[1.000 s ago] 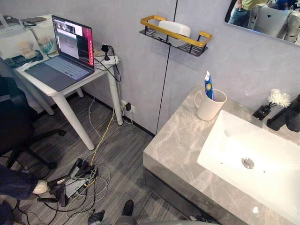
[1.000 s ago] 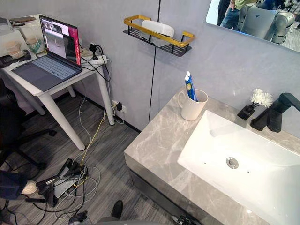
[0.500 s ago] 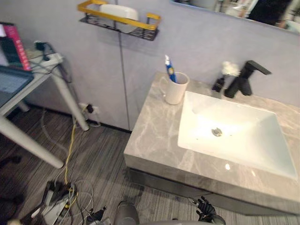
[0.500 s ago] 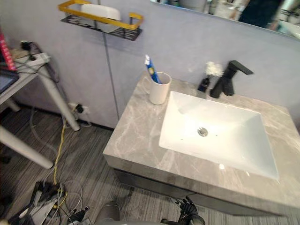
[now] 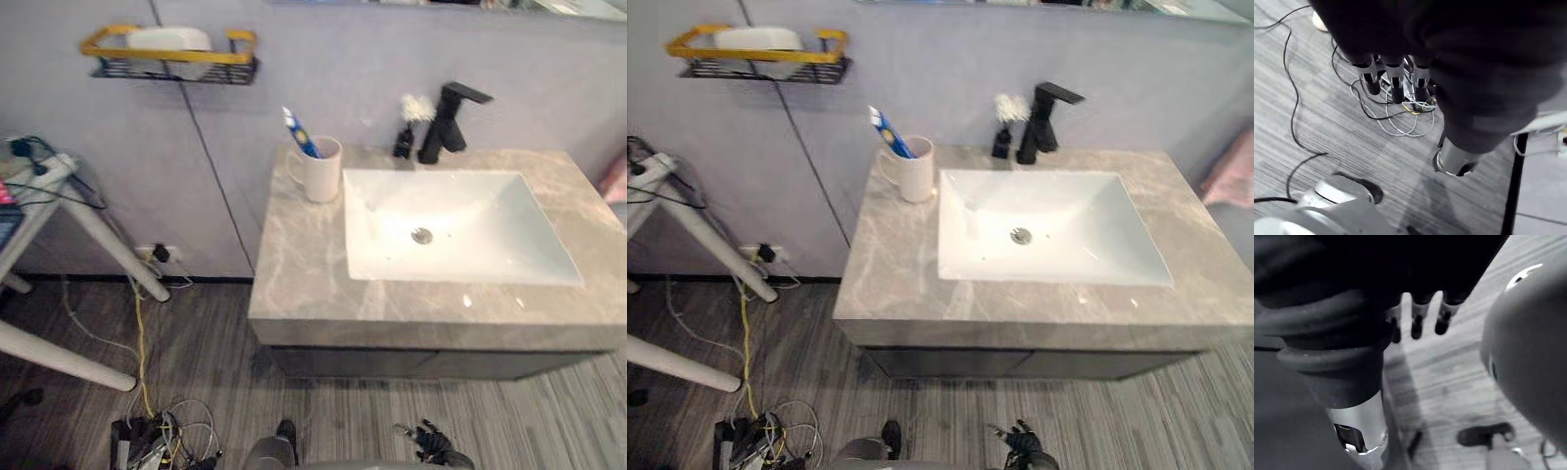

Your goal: Organize washtable

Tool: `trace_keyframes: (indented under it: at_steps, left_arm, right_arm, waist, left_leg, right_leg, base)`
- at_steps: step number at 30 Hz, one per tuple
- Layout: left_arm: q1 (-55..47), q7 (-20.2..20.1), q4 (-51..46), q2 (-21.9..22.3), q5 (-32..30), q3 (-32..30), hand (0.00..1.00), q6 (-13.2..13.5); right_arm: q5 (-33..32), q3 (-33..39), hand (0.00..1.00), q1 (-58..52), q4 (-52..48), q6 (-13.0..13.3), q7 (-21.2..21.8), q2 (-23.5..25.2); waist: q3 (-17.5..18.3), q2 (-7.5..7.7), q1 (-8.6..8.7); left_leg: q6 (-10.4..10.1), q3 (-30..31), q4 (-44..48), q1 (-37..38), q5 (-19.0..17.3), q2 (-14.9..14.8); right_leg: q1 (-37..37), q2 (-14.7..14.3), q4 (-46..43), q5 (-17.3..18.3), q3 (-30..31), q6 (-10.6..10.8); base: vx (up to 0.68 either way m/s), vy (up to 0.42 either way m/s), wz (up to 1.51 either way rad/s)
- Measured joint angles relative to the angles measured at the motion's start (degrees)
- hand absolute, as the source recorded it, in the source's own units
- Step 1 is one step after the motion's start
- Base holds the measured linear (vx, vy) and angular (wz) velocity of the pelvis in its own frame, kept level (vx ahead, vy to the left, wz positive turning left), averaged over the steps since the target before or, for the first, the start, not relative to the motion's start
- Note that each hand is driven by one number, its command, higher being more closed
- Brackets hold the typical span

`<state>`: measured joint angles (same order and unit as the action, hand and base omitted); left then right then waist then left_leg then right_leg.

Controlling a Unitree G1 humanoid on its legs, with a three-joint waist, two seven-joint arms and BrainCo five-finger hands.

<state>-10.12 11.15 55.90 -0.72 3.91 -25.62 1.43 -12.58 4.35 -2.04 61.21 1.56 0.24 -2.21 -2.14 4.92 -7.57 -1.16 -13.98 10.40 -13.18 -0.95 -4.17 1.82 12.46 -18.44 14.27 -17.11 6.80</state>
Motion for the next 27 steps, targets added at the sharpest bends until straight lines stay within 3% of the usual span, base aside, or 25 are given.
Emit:
trace_keyframes:
  at_steps: [1, 2, 6, 8, 10, 11, 13, 14, 16, 17, 19, 21, 22, 23, 26, 27]
  left_arm:
    - [0.28, -0.02, 0.49, -0.34, -0.01, 1.04, 0.00, 0.01]
    - [0.79, -0.09, 1.52, -0.68, -0.15, 2.40, 0.00, -0.03]
    - [0.91, 0.02, 2.11, -0.15, -0.06, 3.39, 0.00, 0.38]
    - [0.76, 0.03, 2.16, 0.26, -0.05, 3.40, 0.00, 0.43]
    - [-0.18, -0.05, 2.26, 1.60, 0.40, 1.61, 0.00, 0.53]
    - [-0.49, 0.05, 3.31, 2.84, 0.98, -1.06, 0.00, 0.45]
    - [-1.20, -0.18, 3.22, 3.39, 2.04, -2.32, 0.00, 0.47]
    - [-1.09, -0.37, 3.10, 3.39, 2.06, -3.11, 0.00, 0.49]
    - [-0.71, -0.83, 2.98, 3.34, 2.05, -4.42, 0.00, 0.53]
    - [-0.74, -0.85, 2.27, 2.82, 2.05, -4.54, 0.00, 0.52]
    - [-0.06, -0.82, 1.83, 2.02, 1.33, -4.24, 0.00, 0.44]
    - [-0.27, -0.96, 1.06, 1.54, -0.37, -3.21, 0.00, 0.44]
    - [-0.20, -0.84, 0.34, 1.56, -0.81, -3.42, 0.00, 0.36]
    - [-0.21, -0.89, -0.34, 1.60, -1.28, -3.13, 0.00, 0.29]
    - [0.57, -1.15, -1.75, 0.65, -1.34, 1.94, 0.00, 0.19]
    - [1.16, -1.20, -1.70, 0.44, -1.35, 2.50, 0.00, 0.23]
  right_arm:
    - [0.27, -0.85, 0.00, 0.80, -0.64, 0.11, -0.04, -0.04]
    - [0.50, -0.88, 0.00, 0.27, -0.88, 0.15, -0.07, -0.77]
    - [2.04, 1.72, 0.00, -2.81, 0.07, 2.07, -1.27, -1.39]
    - [2.50, 3.57, 0.00, -2.86, 0.70, 2.28, -2.17, -2.07]
    - [3.41, 7.19, 0.00, -3.53, 1.39, 2.15, -2.82, -2.84]
    - [3.67, 9.47, 0.00, -4.33, 0.21, 2.45, -2.80, -2.52]
    - [3.68, 11.12, 0.00, -4.68, -1.12, 2.39, -2.93, -1.46]
    - [3.72, 11.71, 0.00, -5.10, -2.47, 2.40, -3.20, -0.61]
    - [3.71, 11.85, 0.00, -5.29, -3.71, 2.34, -3.36, 0.45]
    - [3.71, 11.30, 0.00, -5.36, -4.79, 2.31, -3.46, 1.33]
    - [3.70, 10.86, 0.00, -5.49, -6.55, 2.37, -3.55, 2.62]
    - [3.69, 9.79, 0.00, -5.36, -8.04, 2.31, -3.58, 2.65]
    - [3.53, 9.83, 0.00, -5.62, -9.04, 2.31, -3.75, 2.26]
    - [3.62, 9.75, 0.00, -5.86, -9.32, 2.33, -3.74, 2.66]
    - [4.00, 9.72, 0.00, -5.89, -8.92, 2.28, -3.33, 2.00]
    - [4.00, 9.58, 0.00, -5.85, -8.62, 2.33, -3.15, 1.93]
  waist:
    - [-0.26, -0.19, 0.59]
    - [-1.21, -2.00, 1.41]
    - [-3.66, -3.79, 2.09]
    - [-4.32, -4.74, 2.09]
    - [-4.36, -6.05, 2.12]
    - [-4.44, -6.75, 1.97]
    - [-4.20, -6.95, 2.40]
    - [-4.47, -6.86, 3.53]
    - [-4.33, -6.51, 4.24]
    - [-4.36, -5.29, 5.35]
    - [-4.15, -4.07, 6.60]
    - [-4.18, -4.14, 6.78]
    - [-4.20, -4.31, 6.80]
    - [-4.27, -4.09, 6.66]
    - [-4.35, -4.17, 7.05]
    - [-4.30, -3.97, 7.09]
  left_leg:
    - [-0.37, -0.90, 0.19, -1.00, 0.30, -0.11]
    - [-0.58, -0.94, 0.95, -0.35, 0.50, -1.78]
    - [-2.22, -1.27, 6.33, 0.76, -1.60, -5.32]
    - [-3.21, 3.03, 7.94, 0.59, -2.33, -5.56]
    - [-5.28, 11.30, 9.40, 1.75, -5.94, -5.06]
    - [-6.50, 15.54, 11.12, 2.91, -9.92, -4.74]
    - [-5.42, 15.19, 14.04, 3.72, -14.89, -3.61]
    - [-5.03, 14.57, 16.42, 3.81, -17.39, -3.29]
    - [-3.99, 10.86, 19.41, 3.89, -19.85, -4.29]
    - [-3.48, 7.26, 21.20, 3.74, -20.93, -4.98]
    - [-2.63, 1.09, 23.56, 2.76, -22.36, -6.56]
    - [-2.10, -6.64, 23.19, 2.88, -22.71, -9.35]
    - [-1.02, -12.77, 21.37, 4.15, -22.26, -11.76]
    - [-1.10, -18.27, 19.16, 7.19, -21.83, -11.96]
    - [-0.89, -29.17, 18.59, 13.28, -22.02, -11.97]
    - [-1.00, -31.16, 18.60, 14.25, -22.08, -11.79]
  right_leg:
    - [-1.62, -1.16, 7.21, -0.72, 0.00, 0.50]
    - [-3.60, -2.92, 10.21, -3.57, 0.08, -0.02]
    - [-4.51, -4.97, 11.77, -5.16, 4.99, -1.05]
    - [-2.87, -5.42, 10.79, -5.20, 8.31, -1.38]
    - [0.18, -6.20, 9.18, -5.06, 14.69, -1.41]
    - [1.94, -6.99, 8.18, -5.09, 18.63, -1.48]
    - [3.69, -8.18, 7.46, -5.17, 24.10, -1.62]
    - [4.36, -8.36, 7.49, -5.73, 25.83, -2.51]
    - [6.38, -9.18, 6.70, -6.19, 28.99, -3.19]
    - [9.01, -9.48, 5.18, -8.88, 31.24, -3.34]
    - [13.56, -10.93, 3.56, -12.27, 34.91, 0.84]
    - [16.54, -12.56, 7.87, -19.94, 30.97, -1.51]
    - [18.16, -12.23, 4.82, -18.06, 19.54, -5.52]
    - [18.60, -9.52, -3.11, -12.39, 6.87, -8.75]
    - [14.31, -5.02, -9.37, -3.19, -10.75, -10.61]
    - [14.15, -4.91, -8.31, -2.69, -12.94, -10.84]
  base:
    - [-0.17, -0.106, -0.72]
    - [-0.16, -0.078, -0.52]
    - [-0.21, -0.024, -0.61]
    - [-0.20, 0.021, -1.04]
    - [-0.16, 0.120, -1.59]
    - [-0.06, 0.186, -1.99]
    - [-0.04, 0.171, -1.81]
    - [-0.04, 0.145, -1.17]
    - [-0.04, 0.197, -1.51]
    - [-0.07, 0.205, -1.60]
    - [-0.10, 0.175, -1.90]
    - [-0.04, 0.090, -2.31]
    - [0.01, 0.049, -2.31]
    - [0.05, 0.065, -2.43]
    - [0.05, 0.035, -1.94]
    - [0.10, -0.034, -2.18]
